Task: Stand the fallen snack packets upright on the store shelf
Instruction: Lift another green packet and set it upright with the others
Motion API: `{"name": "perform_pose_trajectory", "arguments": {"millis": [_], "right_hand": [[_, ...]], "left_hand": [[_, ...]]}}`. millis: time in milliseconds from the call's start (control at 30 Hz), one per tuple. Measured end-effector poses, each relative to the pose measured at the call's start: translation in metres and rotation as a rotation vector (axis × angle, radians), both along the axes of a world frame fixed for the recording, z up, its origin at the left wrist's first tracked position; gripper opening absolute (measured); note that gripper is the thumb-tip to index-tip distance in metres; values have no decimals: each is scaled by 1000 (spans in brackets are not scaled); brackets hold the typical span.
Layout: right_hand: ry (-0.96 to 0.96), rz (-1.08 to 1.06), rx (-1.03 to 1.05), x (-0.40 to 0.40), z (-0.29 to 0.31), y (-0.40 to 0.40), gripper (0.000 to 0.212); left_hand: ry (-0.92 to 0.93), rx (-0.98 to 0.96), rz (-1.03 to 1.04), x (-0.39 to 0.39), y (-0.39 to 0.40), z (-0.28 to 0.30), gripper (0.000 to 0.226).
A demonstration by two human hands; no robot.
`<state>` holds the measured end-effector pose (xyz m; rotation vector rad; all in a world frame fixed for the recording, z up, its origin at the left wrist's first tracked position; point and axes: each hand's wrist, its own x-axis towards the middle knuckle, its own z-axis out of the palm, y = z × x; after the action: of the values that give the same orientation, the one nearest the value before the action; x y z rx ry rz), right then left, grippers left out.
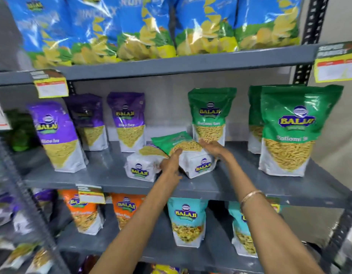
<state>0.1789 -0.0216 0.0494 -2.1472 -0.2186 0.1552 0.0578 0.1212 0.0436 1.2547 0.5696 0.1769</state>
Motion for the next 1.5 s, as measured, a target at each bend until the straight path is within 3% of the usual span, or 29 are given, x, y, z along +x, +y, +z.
{"name": "perform_pose_trajectory", "arguments": {"millis": [100, 200, 333, 500, 767, 1100, 1500], "right_hand": [[136, 49, 56, 10, -6, 3, 88], [149, 63, 51, 1, 0, 8, 82], [92, 48, 49, -19, 5, 9, 92], [-37, 14, 182, -78, 4, 10, 86], [-389, 9, 356, -210, -4, 34, 54], [-736, -81, 597, -312, 20, 40, 65], [-736, -37, 625, -325, 20, 32, 68]], "left_hand": [[61, -92, -222, -1, 0, 9, 35], [73, -30, -258, 0, 1, 14, 27], [33, -4, -237, -12, 5, 15, 19], [-155, -3, -170, -27, 27, -7, 31], [-428, 197, -288, -108, 71, -9, 18], [-800, 331, -411, -213, 93, 47, 47], [-863, 359, -398, -220, 88, 42, 51]]}}
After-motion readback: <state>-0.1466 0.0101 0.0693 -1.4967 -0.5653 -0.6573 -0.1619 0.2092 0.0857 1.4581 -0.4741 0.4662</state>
